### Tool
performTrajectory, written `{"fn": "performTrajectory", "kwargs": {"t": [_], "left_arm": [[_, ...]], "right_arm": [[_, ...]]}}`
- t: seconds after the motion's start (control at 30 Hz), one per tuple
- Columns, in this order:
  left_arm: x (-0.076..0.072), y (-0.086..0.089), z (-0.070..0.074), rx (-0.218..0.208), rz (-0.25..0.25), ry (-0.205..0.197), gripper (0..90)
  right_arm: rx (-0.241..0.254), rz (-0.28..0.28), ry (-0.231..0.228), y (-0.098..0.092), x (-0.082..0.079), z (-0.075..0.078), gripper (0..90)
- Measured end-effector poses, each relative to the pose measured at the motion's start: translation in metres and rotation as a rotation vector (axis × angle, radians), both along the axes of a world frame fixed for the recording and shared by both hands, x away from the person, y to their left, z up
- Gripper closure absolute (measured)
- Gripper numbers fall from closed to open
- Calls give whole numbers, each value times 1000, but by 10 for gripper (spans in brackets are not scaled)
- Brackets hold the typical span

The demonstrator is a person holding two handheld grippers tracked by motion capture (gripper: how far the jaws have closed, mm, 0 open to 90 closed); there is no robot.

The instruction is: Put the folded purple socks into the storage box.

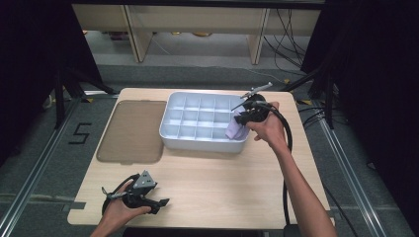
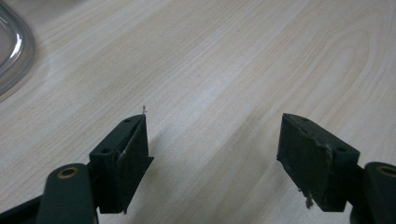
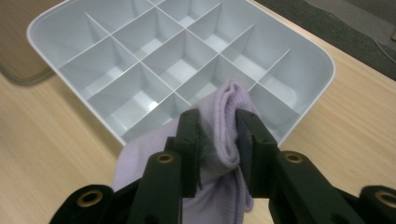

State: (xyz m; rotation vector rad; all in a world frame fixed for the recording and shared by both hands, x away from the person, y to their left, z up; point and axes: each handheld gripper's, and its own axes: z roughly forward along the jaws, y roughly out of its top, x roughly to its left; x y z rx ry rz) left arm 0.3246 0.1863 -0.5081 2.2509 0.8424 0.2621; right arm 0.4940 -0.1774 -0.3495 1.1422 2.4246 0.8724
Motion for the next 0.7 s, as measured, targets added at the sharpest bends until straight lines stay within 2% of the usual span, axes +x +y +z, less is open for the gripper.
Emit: {"fn": "performTrajectory", "kwargs": {"t": [0.03,0.1,0.13,0.2,0.33,0.43,0.47,0.57,0.63,0.67,0.7], "left_arm": [[0,0,0,7,5,-5,242],[0,0,0,1,-1,1,242],[-1,-1,-1,-12,14,14,242],[-1,-1,-1,-9,14,13,242],[0,0,-1,5,13,0,242],[0,0,-1,3,11,1,242],[0,1,-1,9,12,0,242],[0,1,-1,6,3,3,242],[0,1,-1,4,9,5,242],[0,1,-1,8,15,1,242],[0,1,-1,10,12,2,242]], "right_arm": [[-8,-9,-15,0,4,-1,722],[-14,-21,-7,1,8,-3,722],[-18,-29,-6,1,11,-4,722],[-15,-50,5,2,15,-8,722],[-34,-50,6,3,24,-16,722],[-61,-71,18,5,28,-21,722],[-83,-59,4,5,31,-24,722],[-129,-77,10,7,33,-29,722],[-127,-82,22,9,32,-31,722],[-142,-72,9,9,32,-33,722],[-154,-75,20,10,32,-35,722]]}}
